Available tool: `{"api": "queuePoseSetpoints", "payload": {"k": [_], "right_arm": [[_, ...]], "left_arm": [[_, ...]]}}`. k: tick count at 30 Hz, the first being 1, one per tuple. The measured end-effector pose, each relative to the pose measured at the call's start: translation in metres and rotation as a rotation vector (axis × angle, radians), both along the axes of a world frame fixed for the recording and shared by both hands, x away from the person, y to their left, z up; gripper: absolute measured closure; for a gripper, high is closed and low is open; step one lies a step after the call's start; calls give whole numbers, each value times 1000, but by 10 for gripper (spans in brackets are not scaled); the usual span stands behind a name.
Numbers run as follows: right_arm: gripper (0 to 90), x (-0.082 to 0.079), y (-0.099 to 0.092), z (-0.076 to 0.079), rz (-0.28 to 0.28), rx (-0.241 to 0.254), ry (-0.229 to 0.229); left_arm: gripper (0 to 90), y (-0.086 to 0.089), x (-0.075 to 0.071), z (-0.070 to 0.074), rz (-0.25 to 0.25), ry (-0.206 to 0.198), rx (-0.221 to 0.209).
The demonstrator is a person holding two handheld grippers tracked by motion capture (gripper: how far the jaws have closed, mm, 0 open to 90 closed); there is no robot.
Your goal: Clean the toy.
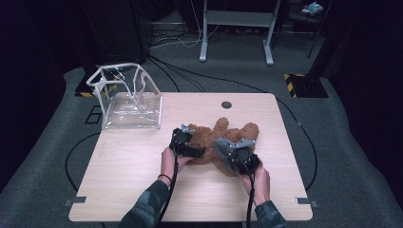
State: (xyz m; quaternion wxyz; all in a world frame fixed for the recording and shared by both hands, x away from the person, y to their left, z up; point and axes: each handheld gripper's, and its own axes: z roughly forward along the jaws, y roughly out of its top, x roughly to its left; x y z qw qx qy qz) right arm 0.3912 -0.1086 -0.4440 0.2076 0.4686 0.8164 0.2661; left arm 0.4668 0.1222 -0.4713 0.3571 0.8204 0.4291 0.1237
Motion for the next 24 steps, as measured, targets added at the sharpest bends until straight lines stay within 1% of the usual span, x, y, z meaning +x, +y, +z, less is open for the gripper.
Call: {"api": "queuePoseSetpoints", "payload": {"k": [1, 3, 4, 5, 6, 7, 8, 9, 10, 11, 12, 13, 14, 15, 16, 17, 18, 19, 20, 21, 22, 23, 24], "right_arm": [[752, 1, -3, -10, -4, 1, 20], [753, -2, -11, -26, -24, 61, 54], [754, -3, -13, -31, -31, 67, 62], [754, -5, -13, -35, -35, 87, 82], [755, -5, -14, -38, -31, 93, 90], [755, -6, -15, -40, -38, 121, 117], [754, -6, -15, -40, -29, 142, 133], [753, -6, -15, -40, -4, 145, 159], [750, -6, -12, -41, 29, 139, 201], [749, -7, -9, -39, 57, 109, 206], [749, -8, -7, -36, 66, 68, 177], [750, -9, -8, -31, 68, 59, 136], [750, -11, -11, -25, 56, 84, 97], [750, -12, -13, -19, 43, 77, 57], [751, -14, -13, -14, 33, 61, 6], [752, -15, -14, -11, 32, 42, -16], [752, -16, -13, -9, 12, 25, -33], [753, -17, -12, -9, 2, -10, -60], [754, -17, -11, -10, -14, -43, -101], [754, -17, -11, -12, -27, -49, -100], [756, -14, -10, -16, -38, -48, -88], [756, -13, -8, -21, -50, -56, -67], [756, -11, -6, -27, -48, -66, -53]], "left_arm": [[160, -1, 0, 0, 3, -2, 0], [160, -1, -1, -1, 2, -3, -1], [160, 0, 0, -1, 1, 1, -2], [160, 0, 0, 0, -4, 5, 3], [160, -1, 0, -1, 3, 0, 0], [160, -1, 0, -1, 6, -3, 1], [160, -1, 0, -1, 7, -4, 1], [160, -1, 0, -1, 7, -4, 0], [160, -1, 0, -1, 7, -4, -1], [160, -1, 0, -1, 5, -1, -1], [160, -1, 0, 0, 5, -1, 1], [160, -1, 0, 0, 5, -2, 3], [160, -1, 0, 1, 3, -3, 6], [160, 0, 0, 1, 3, -3, 5], [160, -1, 0, 0, 4, -2, 3], [160, -1, 0, 0, 4, -3, 4], [160, -1, -1, 1, 4, -3, 5], [160, -1, -1, 1, 4, -3, 4], [160, -1, -1, 1, 4, -3, 4], [160, -1, -1, 1, 4, -1, 4], [160, -1, -1, 0, 4, -1, 6], [160, -2, -1, 0, 3, -1, 9], [160, -2, -1, 0, -1, 2, 13]]}}
